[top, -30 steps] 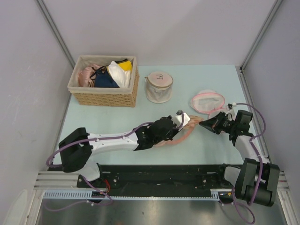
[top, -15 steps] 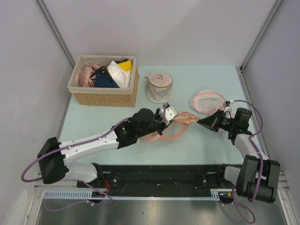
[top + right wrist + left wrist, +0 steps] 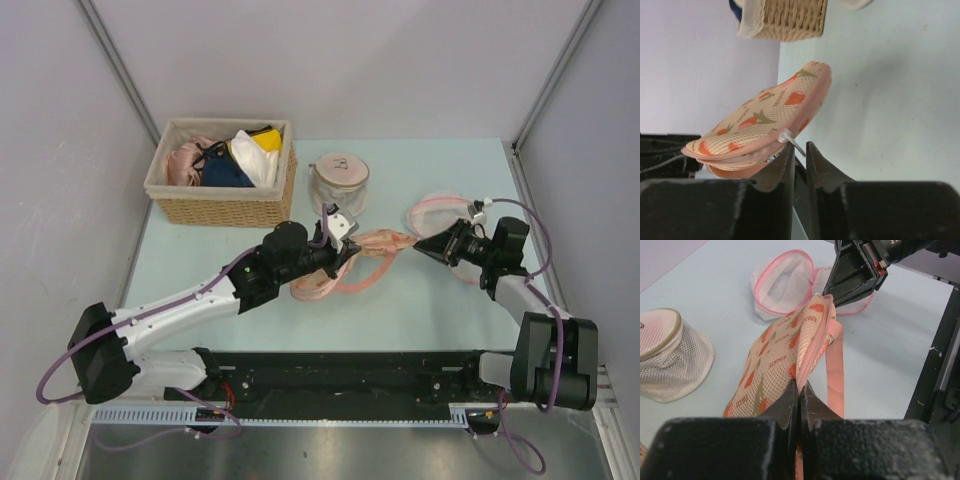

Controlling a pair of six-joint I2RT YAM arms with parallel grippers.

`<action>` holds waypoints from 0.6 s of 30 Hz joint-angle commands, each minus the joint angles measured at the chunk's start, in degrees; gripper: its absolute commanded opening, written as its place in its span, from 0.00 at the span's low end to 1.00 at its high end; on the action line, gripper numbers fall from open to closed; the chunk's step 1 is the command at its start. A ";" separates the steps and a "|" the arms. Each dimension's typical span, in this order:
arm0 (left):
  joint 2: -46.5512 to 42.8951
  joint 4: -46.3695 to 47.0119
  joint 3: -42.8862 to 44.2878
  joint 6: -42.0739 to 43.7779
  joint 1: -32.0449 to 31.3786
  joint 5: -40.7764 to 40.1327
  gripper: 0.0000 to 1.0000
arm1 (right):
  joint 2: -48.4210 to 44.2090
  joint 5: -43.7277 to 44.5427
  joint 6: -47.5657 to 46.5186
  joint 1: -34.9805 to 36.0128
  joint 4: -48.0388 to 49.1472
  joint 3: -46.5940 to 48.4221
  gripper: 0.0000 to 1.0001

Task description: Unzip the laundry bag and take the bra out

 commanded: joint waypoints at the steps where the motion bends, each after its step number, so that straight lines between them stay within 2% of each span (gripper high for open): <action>1: 0.30 5.16 3.53 -4.00 0.65 -2.73 0.00 | -0.20 8.86 -6.37 -2.25 -8.54 4.59 0.24; 2: 1.27 4.46 4.06 -5.24 0.65 -3.52 0.00 | -3.08 13.75 -10.04 -2.25 -13.98 6.77 0.29; 3: 1.72 4.46 4.41 -5.95 0.65 -5.53 0.00 | -5.11 16.67 -15.47 -1.56 -24.30 7.93 0.43; 4: 2.16 4.72 4.76 -7.00 0.65 -5.81 0.01 | -6.96 19.48 -17.79 -1.29 -28.23 8.72 0.51; 6: 3.21 7.26 4.33 -8.24 0.56 -6.51 0.00 | -12.56 25.30 -20.00 -1.81 -35.78 8.90 0.60; 9: 6.54 9.12 4.33 -10.34 -0.23 -7.21 0.01 | -19.68 31.80 -20.45 -2.34 -42.39 8.38 0.60; 11: 9.96 8.76 5.29 -12.45 -1.54 -8.80 0.07 | -24.44 33.92 -19.93 -2.17 -43.56 7.41 0.61; 14: 13.75 10.34 6.17 -16.15 -3.65 -7.59 0.47 | -31.92 37.78 -19.13 -2.25 -47.33 6.36 0.62; 15: 16.28 9.30 6.96 -17.02 -3.92 -5.92 0.72 | -33.24 38.58 -19.13 -2.34 -49.17 6.09 0.63; 18: 20.25 2.99 12.58 -18.70 -4.01 0.68 0.86 | -34.84 39.11 -20.18 -2.69 -52.34 5.39 0.63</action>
